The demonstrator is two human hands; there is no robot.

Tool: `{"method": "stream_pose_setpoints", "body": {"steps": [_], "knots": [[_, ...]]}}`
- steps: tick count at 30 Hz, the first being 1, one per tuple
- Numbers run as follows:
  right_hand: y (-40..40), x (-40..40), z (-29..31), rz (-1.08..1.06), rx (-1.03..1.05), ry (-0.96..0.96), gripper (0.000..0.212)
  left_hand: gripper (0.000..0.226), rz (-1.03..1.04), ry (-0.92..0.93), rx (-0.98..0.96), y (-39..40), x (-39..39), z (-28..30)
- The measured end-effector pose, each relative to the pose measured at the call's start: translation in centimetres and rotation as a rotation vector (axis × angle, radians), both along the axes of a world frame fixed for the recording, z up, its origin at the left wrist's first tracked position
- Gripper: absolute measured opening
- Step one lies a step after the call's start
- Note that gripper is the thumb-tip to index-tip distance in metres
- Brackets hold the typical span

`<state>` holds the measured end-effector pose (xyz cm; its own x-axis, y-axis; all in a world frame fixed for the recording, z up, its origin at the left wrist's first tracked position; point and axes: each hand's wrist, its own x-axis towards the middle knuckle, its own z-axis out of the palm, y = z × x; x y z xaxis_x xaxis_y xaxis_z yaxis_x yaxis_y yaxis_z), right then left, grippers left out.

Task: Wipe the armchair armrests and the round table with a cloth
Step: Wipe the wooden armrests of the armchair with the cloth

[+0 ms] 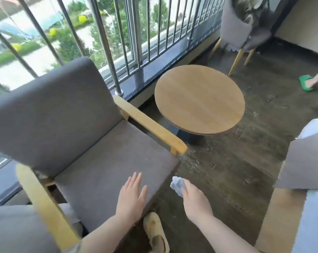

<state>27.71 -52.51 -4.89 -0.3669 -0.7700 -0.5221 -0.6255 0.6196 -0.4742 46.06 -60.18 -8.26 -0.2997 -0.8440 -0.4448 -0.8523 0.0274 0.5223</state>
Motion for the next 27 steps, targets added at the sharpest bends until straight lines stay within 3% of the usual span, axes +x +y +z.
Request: {"method": "stream_pose_setpoints", "body": {"steps": [6, 14, 18, 23, 25, 27], "knots": [[-7.5, -3.1, -1.6, 0.097, -0.035, -0.010, 0.036, 0.055, 0.119, -0.079, 0.019, -5.3, -0.4, -3.4], [-14.6, -5.4, -6.0, 0.258, 0.117, -0.001, 0.043, 0.056, 0.247, -0.190, 0.063, -7.8, -0.8, -7.0], [-20.1, -4.7, -11.0, 0.485, 0.122, 0.118, 0.031, 0.056, 0.326, -0.282, 0.063, -8.8, -0.7, -11.1], [-27.0, -1.6, -19.4, 0.848, -0.217, 0.247, 0.036, 0.058, 0.326, -0.363, 0.117, -9.8, 0.4, -18.7], [-28.7, -0.4, -23.6, 1.000, -0.167, 0.347, 0.037, 0.060, 0.289, -0.384, 0.132, -9.9, 0.9, -21.7], [-28.9, 0.5, -27.6, 1.002, -0.053, 0.401, 0.038, 0.061, 0.277, -0.379, 0.141, -9.7, 1.8, -24.2]]}}
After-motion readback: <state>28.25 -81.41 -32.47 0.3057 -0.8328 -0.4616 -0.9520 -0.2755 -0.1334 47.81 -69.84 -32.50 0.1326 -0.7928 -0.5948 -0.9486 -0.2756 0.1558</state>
